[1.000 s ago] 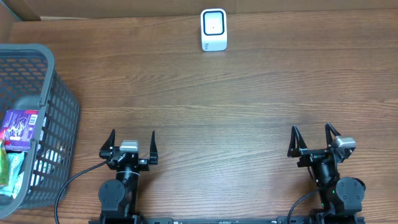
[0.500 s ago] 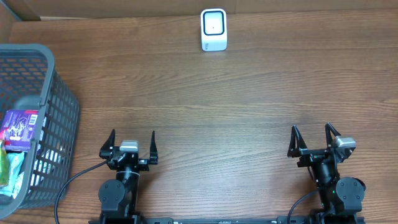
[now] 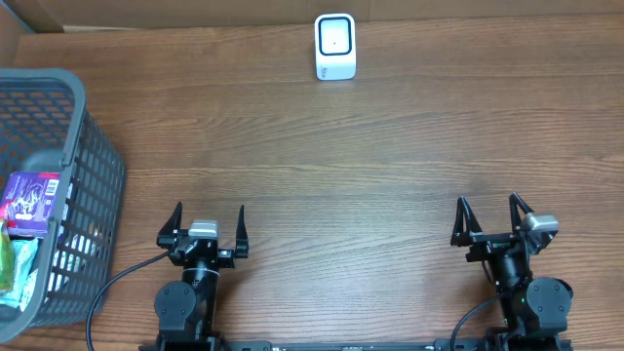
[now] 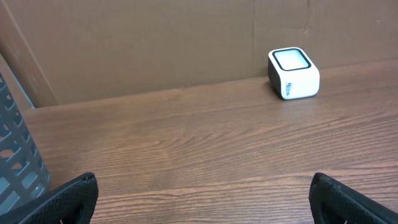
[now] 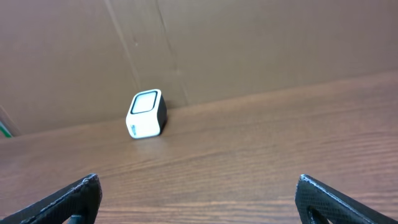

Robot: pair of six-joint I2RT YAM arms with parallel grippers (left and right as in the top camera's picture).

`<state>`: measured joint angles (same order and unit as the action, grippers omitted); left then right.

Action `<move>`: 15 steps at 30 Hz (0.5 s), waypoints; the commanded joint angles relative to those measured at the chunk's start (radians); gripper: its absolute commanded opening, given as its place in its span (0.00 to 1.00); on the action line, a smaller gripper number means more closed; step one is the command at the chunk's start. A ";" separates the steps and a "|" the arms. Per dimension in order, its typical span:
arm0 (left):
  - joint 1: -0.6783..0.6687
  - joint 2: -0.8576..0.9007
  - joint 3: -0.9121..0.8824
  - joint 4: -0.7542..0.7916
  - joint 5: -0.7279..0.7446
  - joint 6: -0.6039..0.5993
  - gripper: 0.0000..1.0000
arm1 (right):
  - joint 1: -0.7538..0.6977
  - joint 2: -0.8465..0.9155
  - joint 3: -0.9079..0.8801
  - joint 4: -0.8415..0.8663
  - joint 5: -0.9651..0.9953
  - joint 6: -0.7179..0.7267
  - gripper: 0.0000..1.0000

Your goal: Scan the item barcode

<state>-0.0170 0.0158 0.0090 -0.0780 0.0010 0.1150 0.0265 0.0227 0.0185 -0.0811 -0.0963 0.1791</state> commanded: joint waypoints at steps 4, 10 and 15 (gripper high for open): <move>0.008 -0.011 -0.004 0.000 0.018 0.008 1.00 | -0.004 0.092 -0.010 0.004 0.008 0.003 1.00; 0.008 -0.011 -0.004 0.018 0.024 -0.011 1.00 | -0.005 0.190 -0.010 0.005 0.005 0.003 1.00; 0.008 -0.011 0.015 0.028 0.126 -0.011 1.00 | -0.005 0.214 -0.005 0.004 -0.034 0.003 1.00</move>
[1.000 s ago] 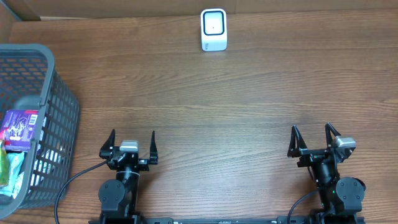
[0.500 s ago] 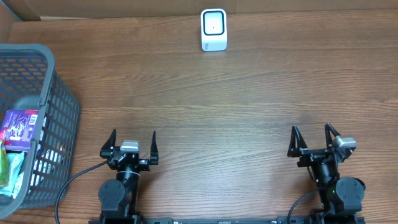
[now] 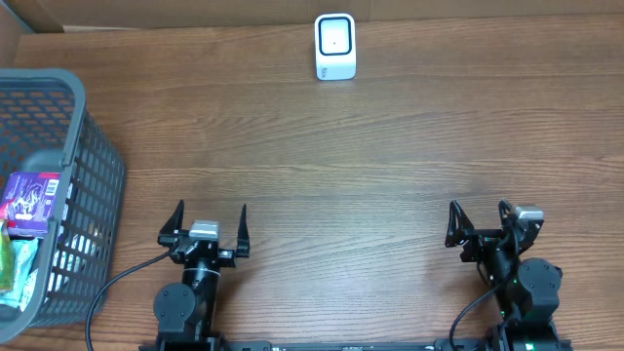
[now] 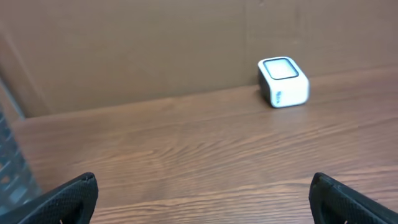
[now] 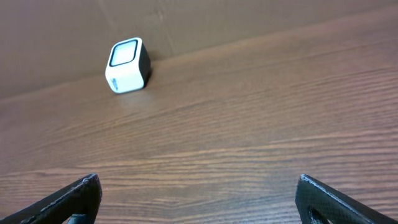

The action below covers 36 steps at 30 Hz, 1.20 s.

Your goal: Scan the item barcode

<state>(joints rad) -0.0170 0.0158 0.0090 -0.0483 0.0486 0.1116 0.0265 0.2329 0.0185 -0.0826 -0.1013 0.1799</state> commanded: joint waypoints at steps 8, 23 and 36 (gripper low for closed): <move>0.008 0.053 0.170 -0.111 0.102 -0.014 1.00 | -0.005 0.004 0.118 -0.041 -0.148 0.002 1.00; 0.008 0.696 0.982 -0.691 0.138 -0.011 1.00 | -0.005 0.237 0.695 -0.499 -0.163 -0.103 1.00; 0.008 1.291 1.801 -1.335 0.198 -0.011 1.00 | -0.004 0.833 1.365 -1.009 -0.177 -0.106 1.00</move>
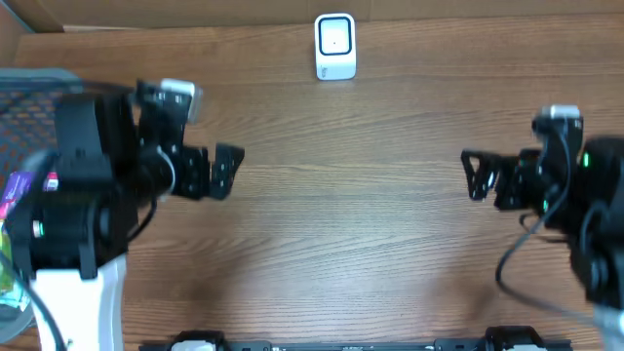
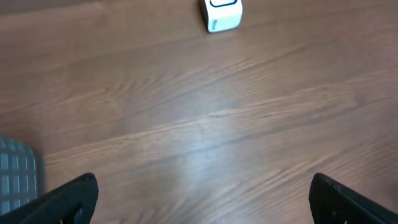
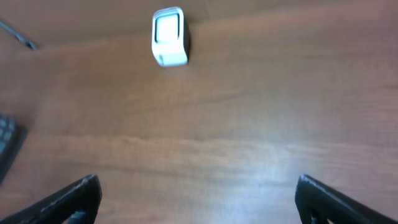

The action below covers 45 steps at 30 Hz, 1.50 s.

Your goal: Scan the item barcode

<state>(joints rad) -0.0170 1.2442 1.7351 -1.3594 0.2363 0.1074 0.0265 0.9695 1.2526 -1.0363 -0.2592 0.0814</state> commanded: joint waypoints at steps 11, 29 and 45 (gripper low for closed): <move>0.022 0.194 0.103 0.084 0.020 -0.038 0.87 | -0.005 0.290 0.242 -0.046 -0.209 -0.001 1.00; 0.755 0.250 0.375 -0.157 -0.222 -0.552 1.00 | -0.004 0.290 0.242 -0.080 -0.087 -0.005 1.00; 0.906 0.403 0.099 -0.058 -0.228 -0.602 0.90 | -0.005 0.290 0.242 -0.079 -0.066 -0.064 1.00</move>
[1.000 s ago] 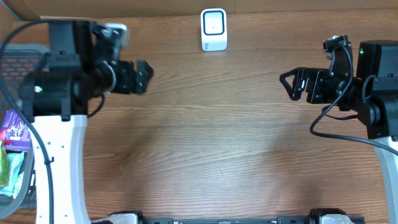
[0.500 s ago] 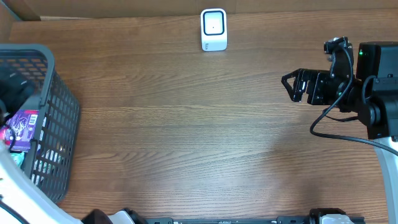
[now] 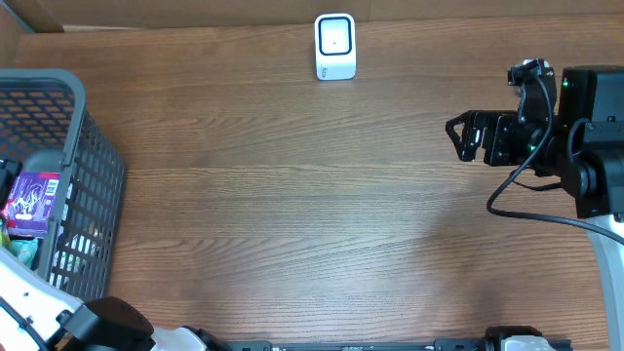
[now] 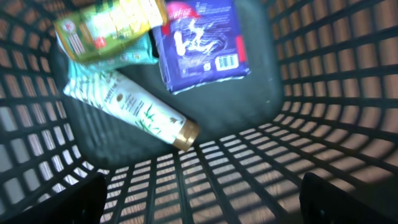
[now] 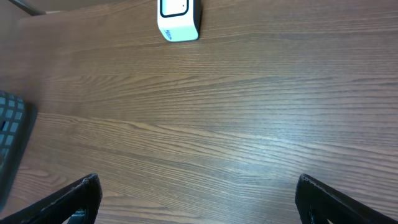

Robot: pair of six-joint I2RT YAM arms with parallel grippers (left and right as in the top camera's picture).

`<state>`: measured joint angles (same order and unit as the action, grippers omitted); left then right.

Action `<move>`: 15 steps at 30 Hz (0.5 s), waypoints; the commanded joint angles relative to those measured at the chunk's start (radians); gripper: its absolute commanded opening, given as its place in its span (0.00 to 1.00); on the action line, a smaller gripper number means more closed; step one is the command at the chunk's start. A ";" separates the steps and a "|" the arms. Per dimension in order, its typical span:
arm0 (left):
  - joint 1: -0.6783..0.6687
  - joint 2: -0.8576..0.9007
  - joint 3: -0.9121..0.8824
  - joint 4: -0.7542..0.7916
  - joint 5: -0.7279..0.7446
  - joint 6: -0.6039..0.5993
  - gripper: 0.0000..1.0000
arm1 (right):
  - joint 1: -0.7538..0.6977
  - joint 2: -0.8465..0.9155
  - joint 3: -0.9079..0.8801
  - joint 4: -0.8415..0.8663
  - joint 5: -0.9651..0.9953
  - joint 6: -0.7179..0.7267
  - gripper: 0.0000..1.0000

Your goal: Scan the item barcode

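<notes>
The white barcode scanner [image 3: 334, 46] stands at the table's far edge and also shows in the right wrist view [image 5: 178, 18]. In the grey basket [image 3: 93, 185] lie a purple packet [image 4: 199, 40], a green-yellow packet [image 4: 109, 25] and a teal tube with a gold cap [image 4: 127, 109]. My left gripper [image 4: 202, 208] hangs open above the basket's inside, over the mesh floor a little short of the items, holding nothing. My right gripper [image 3: 468, 136] is open over the right half of the table, well away from the scanner.
The basket stands at the table's left edge, with its corner in the right wrist view [image 5: 9, 124]. A brown cardboard wall [image 3: 195, 10] runs along the far edge behind the scanner. My left arm [image 3: 39, 302] shows at the bottom-left corner of the overhead view.
My left gripper was over the table just right of the basket, facing the scanner, and now looks down into the basket. My right gripper has shifted a little farther back.
Both grippers stood open and low at the table's front edge for the first two moments. Then both arms were raised over the table, left beside the basket and right at the right side. Now the left is open above the basket's contents.
</notes>
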<state>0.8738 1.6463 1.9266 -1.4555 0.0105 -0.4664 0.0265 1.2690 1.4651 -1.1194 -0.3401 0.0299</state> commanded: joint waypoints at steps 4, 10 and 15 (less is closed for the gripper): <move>0.034 0.001 -0.249 0.142 -0.024 -0.081 0.90 | -0.005 -0.010 0.029 0.003 0.033 -0.013 1.00; 0.064 0.001 -0.443 0.294 -0.095 -0.190 0.85 | -0.004 -0.010 0.029 0.001 0.032 -0.011 1.00; 0.069 0.001 -0.566 0.395 -0.104 -0.237 0.79 | -0.004 -0.010 0.029 -0.011 0.032 -0.011 1.00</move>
<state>0.9375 1.6482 1.4178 -1.0843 -0.0612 -0.6384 0.0265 1.2690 1.4654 -1.1275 -0.3134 0.0257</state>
